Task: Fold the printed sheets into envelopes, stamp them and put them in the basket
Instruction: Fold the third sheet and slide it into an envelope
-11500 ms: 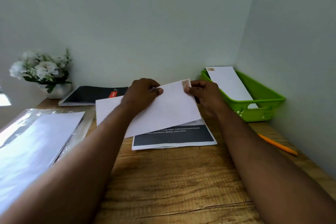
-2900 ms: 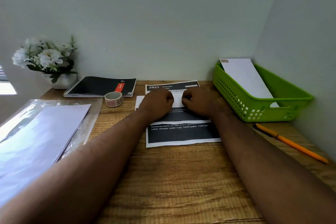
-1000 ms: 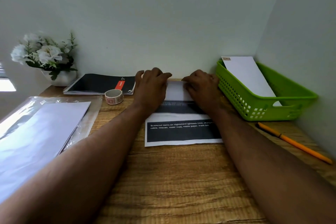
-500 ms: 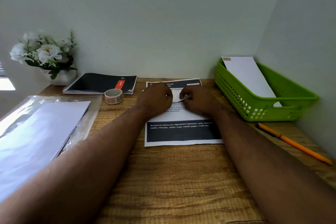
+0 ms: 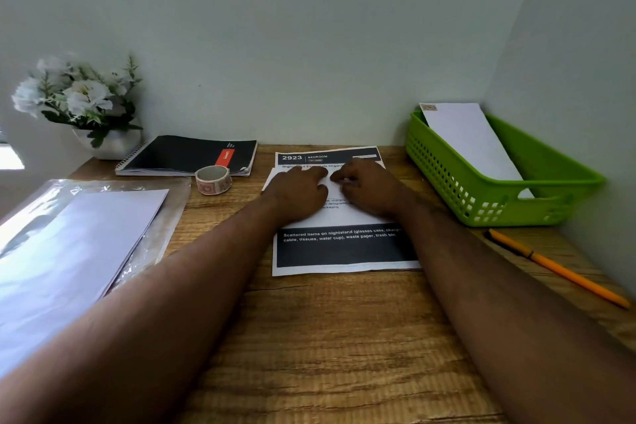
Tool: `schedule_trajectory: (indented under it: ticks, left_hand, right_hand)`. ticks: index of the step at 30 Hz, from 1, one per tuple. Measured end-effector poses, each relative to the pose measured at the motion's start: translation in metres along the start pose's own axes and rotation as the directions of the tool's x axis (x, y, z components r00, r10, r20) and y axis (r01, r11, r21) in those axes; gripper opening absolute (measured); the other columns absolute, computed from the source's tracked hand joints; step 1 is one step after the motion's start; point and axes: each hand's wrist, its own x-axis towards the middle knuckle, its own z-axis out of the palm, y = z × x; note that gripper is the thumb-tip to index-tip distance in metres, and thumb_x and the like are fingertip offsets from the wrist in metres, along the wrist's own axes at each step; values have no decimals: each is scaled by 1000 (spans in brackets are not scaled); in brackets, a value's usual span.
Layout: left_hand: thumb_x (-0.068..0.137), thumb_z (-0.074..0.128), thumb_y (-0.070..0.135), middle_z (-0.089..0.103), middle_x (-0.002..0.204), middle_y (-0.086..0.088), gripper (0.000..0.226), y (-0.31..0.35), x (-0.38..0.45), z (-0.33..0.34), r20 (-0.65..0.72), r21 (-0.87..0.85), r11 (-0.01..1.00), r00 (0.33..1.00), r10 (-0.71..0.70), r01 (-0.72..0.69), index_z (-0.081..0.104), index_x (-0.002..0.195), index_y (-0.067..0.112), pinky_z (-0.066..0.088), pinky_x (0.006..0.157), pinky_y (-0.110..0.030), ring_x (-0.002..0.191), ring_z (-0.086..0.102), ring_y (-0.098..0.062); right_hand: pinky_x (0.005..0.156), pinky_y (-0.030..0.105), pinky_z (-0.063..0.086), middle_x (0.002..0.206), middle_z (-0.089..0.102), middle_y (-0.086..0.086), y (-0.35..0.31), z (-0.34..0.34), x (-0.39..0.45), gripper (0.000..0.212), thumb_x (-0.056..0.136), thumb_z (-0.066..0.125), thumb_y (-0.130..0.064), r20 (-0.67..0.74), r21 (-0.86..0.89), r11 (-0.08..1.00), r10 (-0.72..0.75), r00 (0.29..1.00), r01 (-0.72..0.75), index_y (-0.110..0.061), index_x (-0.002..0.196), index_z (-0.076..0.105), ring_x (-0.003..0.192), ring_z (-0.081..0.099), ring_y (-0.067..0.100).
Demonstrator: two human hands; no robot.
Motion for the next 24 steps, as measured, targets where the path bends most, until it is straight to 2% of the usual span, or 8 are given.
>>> schedule_trajectory:
  ticks: [2, 4, 9, 12, 15, 19, 22, 24]
  left_hand:
    - [97, 34, 37, 44, 146, -9, 48, 4, -1, -1, -16, 124, 992, 1000, 6, -4, 39, 142, 23, 32, 105, -46, 130, 41, -32]
    - [96, 33, 38, 42, 144, -8, 46, 8, -2, -1, -21, 185, 983, 1000, 14, -10, 43, 138, 23, 29, 104, -51, 130, 39, -34]
    - [100, 28, 35, 38, 145, -8, 44, 8, -1, 6, -22, 164, 986, 1000, 2, 1, 43, 138, 18, 29, 105, -50, 131, 37, -35]
    - [101, 23, 36, 25, 156, -5, 49, 6, 2, 9, 38, 137, 991, 999, -12, 7, 29, 146, 17, 20, 112, -54, 142, 24, -33]
    - [102, 19, 36, 15, 161, -1, 53, 7, 3, 9, 90, 125, 992, 995, -44, 32, 18, 152, 19, 11, 115, -56, 147, 13, -32]
    - [102, 18, 37, 8, 162, 1, 55, 9, 4, 7, 112, 111, 991, 990, -87, 74, 12, 154, 21, 7, 116, -56, 148, 7, -31]
    - [102, 18, 36, 6, 162, 3, 55, 8, 4, 8, 115, 112, 990, 989, -96, 83, 10, 154, 22, 5, 116, -55, 148, 6, -30]
    - [101, 17, 36, 6, 162, 4, 54, 7, 3, 8, 115, 111, 991, 989, -89, 76, 10, 154, 25, 5, 116, -55, 148, 6, -30]
  right_hand:
    - [93, 41, 45, 117, 59, 8, -6, 2, 0, 35, 88, 46, -15, 32, -131, 991, 5, 999, -1, -18, 118, 64, 112, 52, 27]
    - [91, 41, 45, 117, 56, 9, -12, 5, -1, 36, 89, 42, -16, 36, -190, 982, 18, 999, -11, -19, 120, 61, 112, 51, 30]
    - [96, 43, 39, 129, 48, 7, -17, 10, -1, 40, 95, 37, -23, 25, -239, 969, 62, 998, -55, -24, 133, 50, 119, 44, 32]
    - [99, 46, 37, 134, 45, 7, -21, 10, 0, 40, 96, 36, -26, 22, -263, 960, 104, 994, -95, -22, 134, 48, 123, 41, 32]
    - [99, 45, 35, 133, 45, 7, -26, 9, 1, 39, 95, 37, -27, 5, -287, 948, 143, 990, -135, -19, 131, 50, 125, 41, 30]
    - [100, 42, 39, 130, 51, 10, -16, 0, -2, 37, 90, 40, -22, -56, -306, 927, 208, 976, -216, -15, 123, 56, 122, 47, 30]
    - [91, 37, 43, 120, 59, 14, -7, -11, -8, 33, 84, 43, -16, -92, -337, 906, 238, 967, -255, -11, 110, 62, 113, 54, 33]
    - [86, 34, 46, 117, 62, 15, -5, -18, -13, 31, 84, 45, -14, -126, -374, 876, 276, 953, -304, -9, 109, 65, 108, 57, 32]
